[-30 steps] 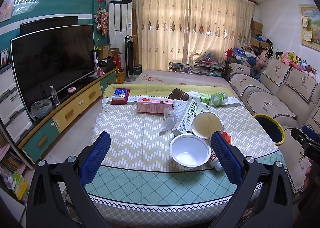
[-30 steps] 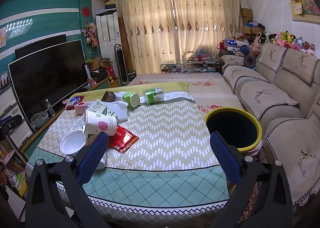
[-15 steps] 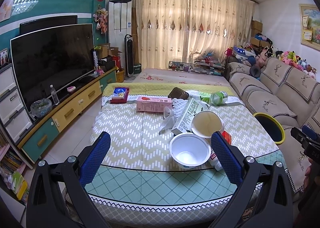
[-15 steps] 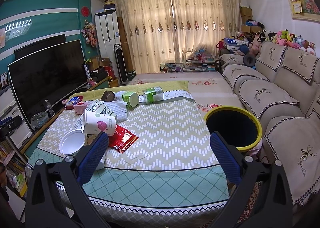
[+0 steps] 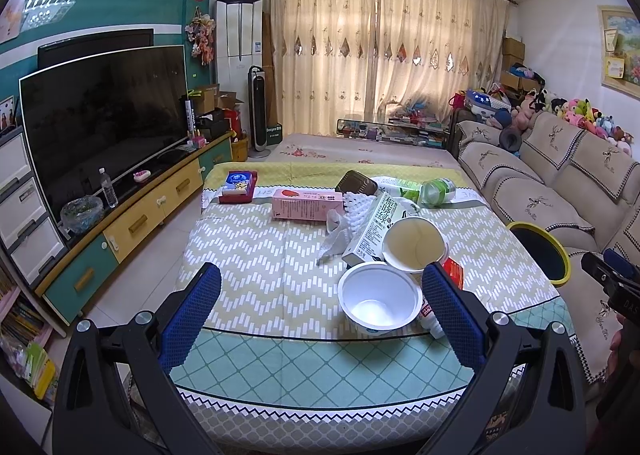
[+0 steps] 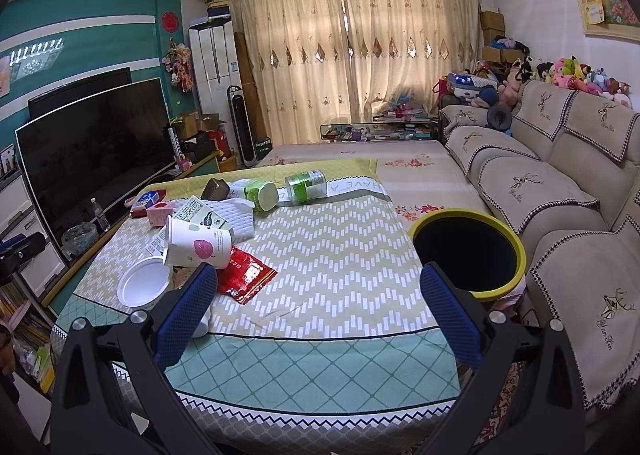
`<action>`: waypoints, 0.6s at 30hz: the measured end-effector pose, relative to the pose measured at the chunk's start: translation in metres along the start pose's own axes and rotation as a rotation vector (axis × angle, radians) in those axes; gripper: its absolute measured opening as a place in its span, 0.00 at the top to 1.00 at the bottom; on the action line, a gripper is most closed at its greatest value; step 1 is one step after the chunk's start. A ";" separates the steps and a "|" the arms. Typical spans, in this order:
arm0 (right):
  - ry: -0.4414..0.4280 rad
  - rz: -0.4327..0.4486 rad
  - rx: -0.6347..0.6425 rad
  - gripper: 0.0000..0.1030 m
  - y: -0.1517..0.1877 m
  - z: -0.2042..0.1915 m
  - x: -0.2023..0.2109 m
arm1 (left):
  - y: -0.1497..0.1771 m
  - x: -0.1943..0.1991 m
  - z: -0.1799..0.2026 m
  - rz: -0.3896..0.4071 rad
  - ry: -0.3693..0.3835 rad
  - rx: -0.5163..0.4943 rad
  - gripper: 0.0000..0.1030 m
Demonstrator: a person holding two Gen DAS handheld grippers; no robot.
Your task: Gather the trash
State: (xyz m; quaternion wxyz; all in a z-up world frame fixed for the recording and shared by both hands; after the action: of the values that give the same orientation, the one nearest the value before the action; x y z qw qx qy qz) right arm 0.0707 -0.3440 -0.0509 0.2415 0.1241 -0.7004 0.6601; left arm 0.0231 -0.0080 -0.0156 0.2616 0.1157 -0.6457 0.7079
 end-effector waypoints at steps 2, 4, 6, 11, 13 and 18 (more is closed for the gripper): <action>0.000 -0.001 -0.001 0.06 0.000 0.000 0.000 | 0.000 -0.001 0.000 -0.002 0.001 0.000 0.04; -0.001 -0.001 0.000 0.06 0.000 0.000 0.000 | 0.000 -0.001 0.000 -0.004 0.001 0.000 0.04; -0.001 0.000 0.000 0.06 0.001 -0.001 -0.001 | 0.000 -0.002 0.000 -0.004 0.001 -0.001 0.04; 0.000 -0.003 0.000 0.06 0.001 0.000 -0.001 | 0.000 -0.002 0.001 -0.004 0.000 -0.001 0.04; -0.002 -0.002 -0.001 0.06 0.000 0.000 -0.001 | 0.001 -0.002 0.001 -0.005 0.000 -0.001 0.04; -0.002 -0.003 -0.001 0.06 0.000 0.000 -0.001 | 0.001 -0.003 0.001 -0.006 0.000 -0.002 0.04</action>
State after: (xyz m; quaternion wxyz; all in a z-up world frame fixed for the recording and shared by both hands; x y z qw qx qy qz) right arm 0.0710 -0.3445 -0.0512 0.2420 0.1255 -0.7008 0.6592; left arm 0.0247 -0.0100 -0.0177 0.2642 0.1174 -0.6458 0.7066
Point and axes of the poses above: each gripper's, at about its wrist camera, not at the fingertips, and x roughly against the way its jaws point, z to its right, y to its underside, the point moved 2 cm from there along -x, roughly the way its jaws point, and after that the axes turned 13 degrees about y, right-handed, at the moved point
